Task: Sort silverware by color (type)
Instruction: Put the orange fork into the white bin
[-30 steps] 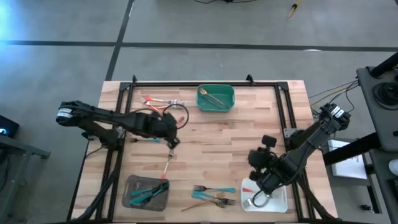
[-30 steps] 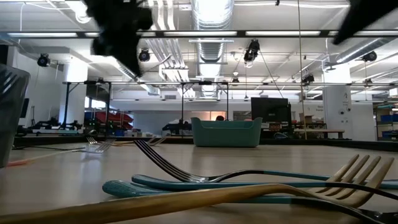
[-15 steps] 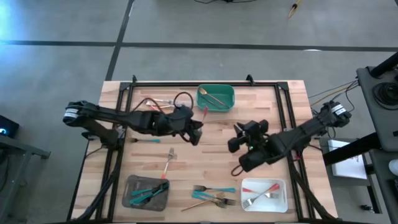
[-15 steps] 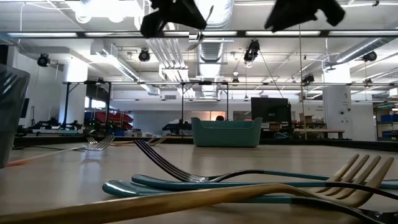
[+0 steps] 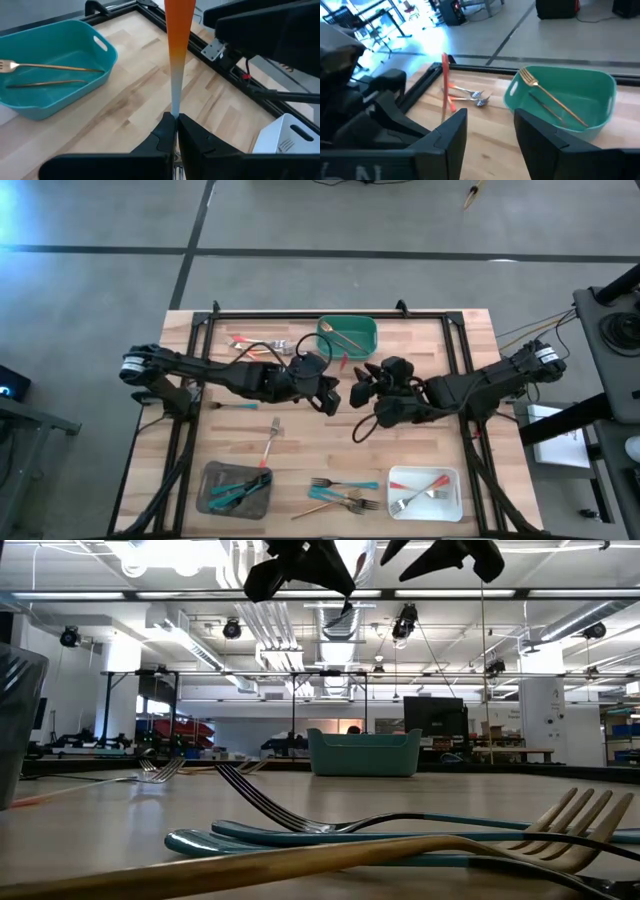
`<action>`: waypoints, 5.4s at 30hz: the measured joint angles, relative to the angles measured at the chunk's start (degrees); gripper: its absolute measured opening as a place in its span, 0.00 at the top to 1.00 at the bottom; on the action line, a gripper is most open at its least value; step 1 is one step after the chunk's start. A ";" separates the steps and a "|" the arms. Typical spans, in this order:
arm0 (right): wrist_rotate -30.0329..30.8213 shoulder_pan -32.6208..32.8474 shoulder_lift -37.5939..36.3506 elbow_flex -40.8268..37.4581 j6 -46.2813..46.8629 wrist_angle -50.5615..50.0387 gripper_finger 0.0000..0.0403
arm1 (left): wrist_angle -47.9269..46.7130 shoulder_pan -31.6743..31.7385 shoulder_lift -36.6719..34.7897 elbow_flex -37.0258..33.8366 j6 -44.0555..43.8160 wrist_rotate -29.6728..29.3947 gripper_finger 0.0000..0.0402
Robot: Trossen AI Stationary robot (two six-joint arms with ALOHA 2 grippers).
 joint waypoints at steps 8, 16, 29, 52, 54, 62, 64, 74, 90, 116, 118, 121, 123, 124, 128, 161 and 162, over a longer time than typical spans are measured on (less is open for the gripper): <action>-7.41 -4.21 -0.02 0.11 -4.24 9.66 0.64 | -0.05 0.04 -0.06 -0.09 -2.29 0.09 1.00; -10.91 -7.60 0.15 0.11 -5.11 11.56 0.65 | -0.69 0.05 -0.17 1.64 1.06 0.55 1.00; -10.90 -9.36 0.20 0.11 -6.66 11.54 0.70 | -1.99 0.25 -0.17 2.88 3.45 1.57 1.00; -18.62 -10.56 0.28 4.98 -18.68 5.32 0.98 | -6.41 2.23 -0.53 4.51 7.76 0.98 1.00; -22.05 -10.74 0.28 7.11 -18.90 -0.50 0.98 | -11.17 2.23 -1.17 5.84 8.82 1.03 1.00; -51.96 -8.17 0.15 14.80 -19.99 -21.64 0.98 | -30.75 1.99 -3.20 8.06 10.23 0.89 1.00; -57.27 -6.09 0.15 14.73 -18.31 -24.75 0.98 | -34.22 1.98 -3.45 8.04 10.14 0.89 1.00; -60.26 8.53 0.35 9.23 -14.95 -28.46 0.98 | -37.78 1.94 -3.41 7.98 10.19 0.96 1.00; -62.92 23.06 1.10 -1.06 -31.57 -16.30 0.98 | -37.94 1.29 -3.45 7.98 8.39 1.16 1.00; -61.24 23.49 6.38 -1.74 -23.29 -14.19 0.75 | -61.15 -5.29 -3.60 7.91 12.48 12.63 1.00; -60.06 23.49 6.18 -1.41 -21.31 -14.17 0.74 | -64.13 -6.90 -3.69 7.89 12.48 12.72 1.00; -59.71 23.07 5.83 -0.82 -18.64 -14.05 0.72 | -63.90 -8.80 -4.43 7.20 11.88 14.48 1.00; -59.71 22.60 5.54 -0.63 -17.33 -14.16 0.72 | -61.56 -9.57 -5.10 6.13 10.59 16.77 1.00; -59.68 22.41 5.44 -0.56 -16.98 -14.21 0.73 | -59.63 -9.95 -5.46 5.09 10.01 17.73 1.00; -59.13 21.89 5.14 -0.50 -16.79 -14.35 0.74 | -50.44 -10.80 -7.30 -1.68 6.67 21.06 1.00; -56.74 19.92 5.01 2.56 -11.50 -22.56 0.72 | -29.33 -11.04 -6.75 -18.72 -10.89 20.65 0.72; -56.68 19.92 5.01 2.56 -11.50 -22.55 0.72 | -29.30 -11.06 -6.40 -18.99 -11.47 20.09 0.72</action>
